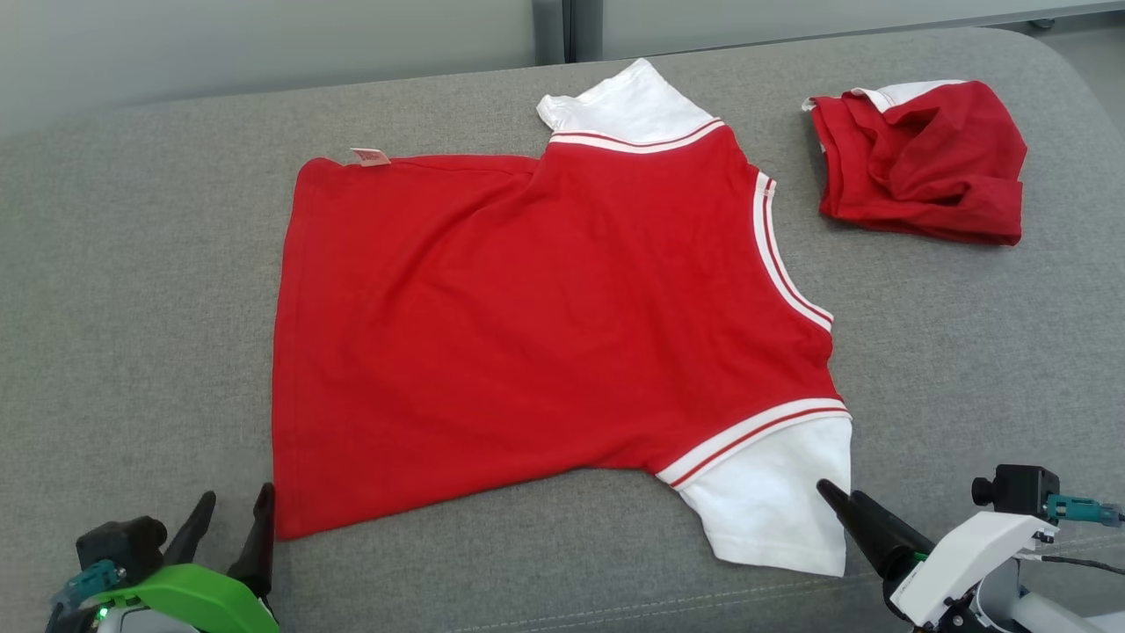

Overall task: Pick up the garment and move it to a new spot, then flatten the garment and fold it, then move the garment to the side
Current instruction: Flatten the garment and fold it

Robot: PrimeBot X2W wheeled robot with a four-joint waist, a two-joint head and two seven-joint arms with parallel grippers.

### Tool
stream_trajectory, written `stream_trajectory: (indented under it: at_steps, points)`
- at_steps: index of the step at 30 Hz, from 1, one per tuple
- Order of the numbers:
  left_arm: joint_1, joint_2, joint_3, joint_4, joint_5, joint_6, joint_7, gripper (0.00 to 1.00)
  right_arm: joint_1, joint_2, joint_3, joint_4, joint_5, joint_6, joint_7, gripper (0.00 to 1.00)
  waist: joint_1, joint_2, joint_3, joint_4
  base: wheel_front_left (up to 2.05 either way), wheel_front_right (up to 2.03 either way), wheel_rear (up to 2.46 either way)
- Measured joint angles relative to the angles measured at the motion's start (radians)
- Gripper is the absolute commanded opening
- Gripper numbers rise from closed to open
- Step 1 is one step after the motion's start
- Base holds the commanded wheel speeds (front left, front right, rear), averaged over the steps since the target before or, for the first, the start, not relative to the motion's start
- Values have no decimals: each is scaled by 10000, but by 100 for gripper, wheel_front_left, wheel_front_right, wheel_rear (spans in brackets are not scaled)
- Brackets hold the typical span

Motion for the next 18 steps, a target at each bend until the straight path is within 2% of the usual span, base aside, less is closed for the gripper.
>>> stream_trajectory:
  at_steps: [9,18]
  points:
    - [-360,4,717,-1200,623,6,-2,100,-614,-466,-401,25,-840,0,-451,100,0,0,-59,6,0,0,0]
    - [-378,-370,1513,-2690,1141,102,-31,100,-1542,-337,-1337,-495,-2529,-31,-918,100,0,0,-176,-23,0,0,0]
